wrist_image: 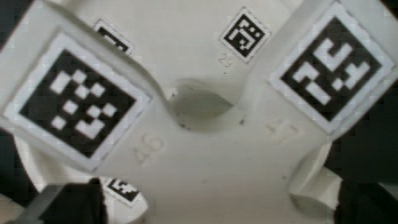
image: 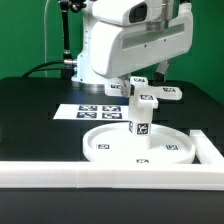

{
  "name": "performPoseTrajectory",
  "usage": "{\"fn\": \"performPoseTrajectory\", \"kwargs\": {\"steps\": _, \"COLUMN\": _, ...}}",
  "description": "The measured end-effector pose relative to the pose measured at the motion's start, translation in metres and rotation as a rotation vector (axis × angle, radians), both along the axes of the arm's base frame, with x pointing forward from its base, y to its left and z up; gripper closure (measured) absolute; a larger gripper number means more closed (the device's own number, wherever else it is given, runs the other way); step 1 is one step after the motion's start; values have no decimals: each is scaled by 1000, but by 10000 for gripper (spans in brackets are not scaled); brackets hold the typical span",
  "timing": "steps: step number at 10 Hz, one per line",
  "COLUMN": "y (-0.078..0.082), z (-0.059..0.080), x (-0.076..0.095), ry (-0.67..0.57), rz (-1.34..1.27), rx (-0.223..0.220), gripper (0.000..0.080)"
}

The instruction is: Assemble round table

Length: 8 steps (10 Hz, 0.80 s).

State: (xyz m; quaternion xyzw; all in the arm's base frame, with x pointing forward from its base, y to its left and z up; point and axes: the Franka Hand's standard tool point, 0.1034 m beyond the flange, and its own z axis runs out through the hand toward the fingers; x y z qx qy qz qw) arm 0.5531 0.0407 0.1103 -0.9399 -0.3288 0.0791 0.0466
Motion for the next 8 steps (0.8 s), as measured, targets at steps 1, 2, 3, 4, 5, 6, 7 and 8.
{"fn": "performPoseTrajectory", "kwargs": {"steps": 1, "y": -1, "z": -2, "x": 0, "ry": 1, "rz": 14, "rx": 3, "gripper": 151}}
{"fn": "performPoseTrajectory", "kwargs": {"steps": 2, "y": -3, "z": -4, "x": 1, "ry": -5, "rz": 26, "rx": 6, "gripper": 272}}
{"fn": "performPoseTrajectory", "kwargs": {"steps": 3, "y": -4, "z": -5, "x": 1, "ry": -11, "rz": 32, "rx": 7, "gripper": 272}}
{"fn": "performPoseTrajectory", "kwargs": {"steps": 4, "y": -5, "z": -5, "x": 2, "ry": -21, "rz": 45, "rx": 9, "gripper": 359}}
{"fn": "performPoseTrajectory", "kwargs": {"steps": 5, "y": -5, "z": -5, "x": 2, "ry": -22, "rz": 56, "rx": 11, "gripper": 359}}
{"fn": "performPoseTrajectory", "kwargs": {"steps": 6, "y": -5, "z": -5, "x": 2, "ry": -22, "rz": 55, "rx": 11, "gripper": 359}}
{"fn": "performPoseTrajectory", "kwargs": {"steps": 7, "y": -4, "z": -5, "x": 2, "ry": -21, "rz": 44, "rx": 9, "gripper": 359}}
{"fn": "performPoseTrajectory", "kwargs": {"steps": 8, "y": -4, "z": -5, "x": 2, "ry": -21, "rz": 28, "rx": 7, "gripper": 359}}
